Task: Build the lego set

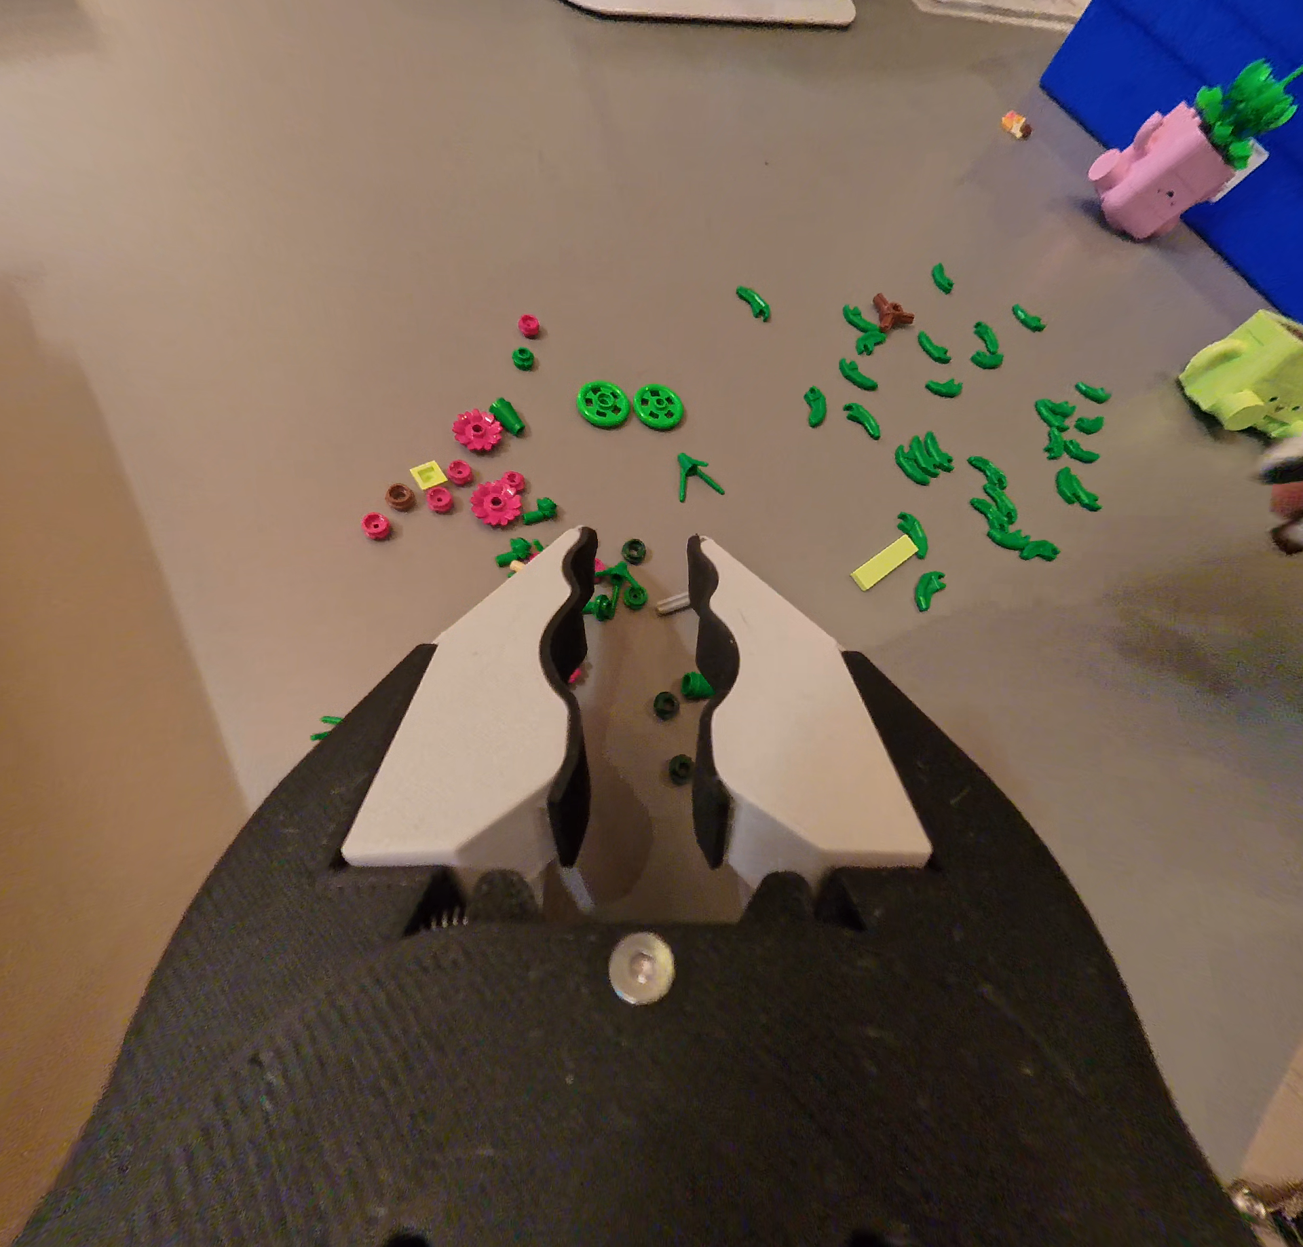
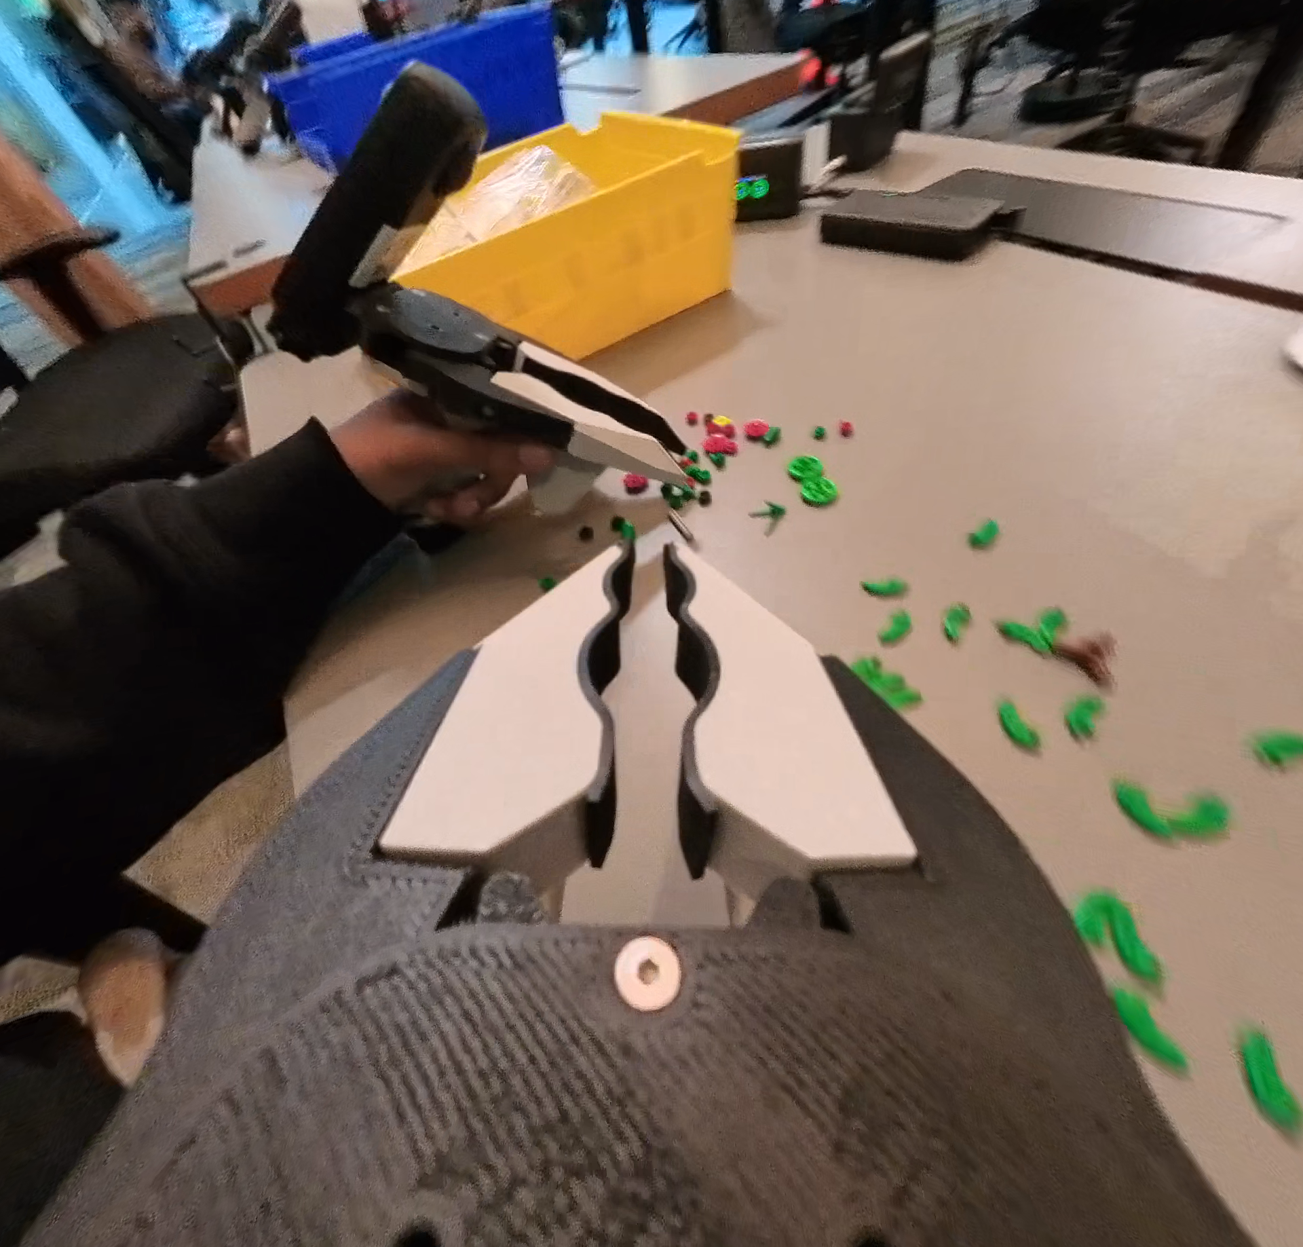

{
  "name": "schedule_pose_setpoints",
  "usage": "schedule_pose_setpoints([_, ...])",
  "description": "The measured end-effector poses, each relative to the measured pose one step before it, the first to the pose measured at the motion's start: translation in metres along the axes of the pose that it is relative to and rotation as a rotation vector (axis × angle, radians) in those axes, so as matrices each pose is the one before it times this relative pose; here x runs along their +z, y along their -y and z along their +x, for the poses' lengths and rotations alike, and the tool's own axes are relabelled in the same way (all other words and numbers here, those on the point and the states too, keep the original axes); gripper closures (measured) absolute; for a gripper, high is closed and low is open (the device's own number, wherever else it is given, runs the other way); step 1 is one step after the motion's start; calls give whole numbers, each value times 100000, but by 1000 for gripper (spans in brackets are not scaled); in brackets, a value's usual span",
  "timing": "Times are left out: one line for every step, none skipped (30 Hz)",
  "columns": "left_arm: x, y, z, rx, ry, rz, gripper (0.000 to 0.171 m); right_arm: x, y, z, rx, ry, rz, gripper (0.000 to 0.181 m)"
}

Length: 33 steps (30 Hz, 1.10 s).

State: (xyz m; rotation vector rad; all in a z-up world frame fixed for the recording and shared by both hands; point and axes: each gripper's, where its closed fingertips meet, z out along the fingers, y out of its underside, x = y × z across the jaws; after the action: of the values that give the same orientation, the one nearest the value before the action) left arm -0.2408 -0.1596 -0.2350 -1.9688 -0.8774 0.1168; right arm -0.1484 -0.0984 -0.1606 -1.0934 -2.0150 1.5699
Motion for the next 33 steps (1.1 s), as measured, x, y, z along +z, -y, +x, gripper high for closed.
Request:
schedule_pose_setpoints([-126,147,13,-1134,-1216,1259,147,1784,92,-144,-3457,1077,-4242,172])
schedule_pose_setpoints([-139,151,44,-1058,-1396,1348,147,1798,-159,86,-3925,262,-5596,171])
schedule_pose_setpoints([-138,155,18,-1044,-1104,1361,147,1719,-300,272,-3872,-306,-6337,168])
schedule_pose_setpoints([-136,138,54,-780,-1243,1226,146,1592,-378,410,-3730,-931,-6299,167])
schedule_pose_setpoints([-95,127,13,-695,-792,1037,146,1439,-461,324,-3363,-473,-6132,167])
schedule_pose_setpoints([-85,93,-30,-680,-383,789,146,1241,-466,147,-2786,647,-5505,167])
schedule_pose_setpoints([-40,59,27,-406,-662,431,146,1016,-380,74,-1759,617,-4093,167])
schedule_pose_setpoints([-22,22,105,-64,-979,195,146,759,-208,-12,-365,616,-2143,166])
schedule_pose_setpoints([0,5,66,-55,-659,45,146,540,-56,-154,574,1132,-521,165])
schedule_pose_setpoints([3,10,35,-100,-466,43,146,408,-49,-128,980,999,-153,165])
schedule_pose_setpoints([-11,44,10,-64,-336,198,146,383,-131,3,764,353,-605,165])
schedule_pose_setpoints([-5,74,-46,-36,76,353,146,368,-247,100,290,-238,-1283,165])
schedule_pose_setpoints([-4,104,-58,91,29,482,146,367,-325,149,66,-577,-1873,165])
schedule_pose_setpoints([-2,113,-37,119,-18,514,146,271,-211,136,-34,-684,-1195,165])
schedule_pose_setpoints([0,80,-73,-83,237,354,146,139,-5,95,-139,-587,-24,165])
schedule_pose_setpoints([-12,33,-91,-331,334,222,146,57,30,-45,-302,184,23,171])
schedule_pose_setpoints([-20,31,-51,-379,34,221,146,14,9,-75,-328,412,-277,179])
schedule_pose_setpoints([-38,47,-52,-385,93,373,146,-31,-30,-14,-468,-156,-592,180])
schedule_pose_setpoints([-58,84,-94,-448,335,663,146,-116,-83,-2,-1235,-380,-794,180])
schedule_pose_setpoints([-88,139,-61,-366,70,994,146,-284,-6,210,-1741,-1747,256,180])
schedule_pose_setpoints([-112,183,30,-206,-517,1365,146,-672,385,646,-931,-4186,3496,179])
schedule_pose_setpoints([-172,262,121,-34,-1128,2077,146,-1140,825,881,373,-4608,6882,179])
schedule_pose_setpoints([-188,327,109,-28,-931,2513,146,-1460,1060,786,993,-2790,8127,179])
schedule_pose_setpoints([-185,345,161,66,-1003,2648,146,-1572,1049,644,684,-1145,7409,179])
schedule_pose_setpoints([-128,345,377,77,-2143,2767,147,-1554,900,338,-935,435,6032,180])
schedule_pose_setpoints([-37,301,717,-75,-4109,2383,147,-1491,751,19,-2921,1202,5027,180])
schedule_pose_setpoints([28,186,1451,232,-8441,1604,145,-1389,583,-117,-4378,153,4145,180])
schedule_pose_setpoints([44,79,2424,882,-14047,814,139,-1274,362,-82,-5322,-1643,2972,180])
schedule_pose_setpoints([162,232,2548,-678,-14499,1317,136,-1156,207,-88,-5755,-2727,2174,180])
schedule_pose_setpoints([323,515,1857,-2591,-10527,2921,133,-1015,166,-140,-5825,-2988,2112,180])
schedule_pose_setpoints([351,704,1290,-2801,-7267,4275,130,-878,148,-211,-6118,-2850,2013,180])
schedule_pose_setpoints([331,600,982,-2525,-5637,4116,129,-722,109,-255,-6759,-2756,1657,180])
schedule_pose_setpoints([323,316,728,-2659,-4459,2511,129,-568,108,-230,-7218,-2894,1254,180])
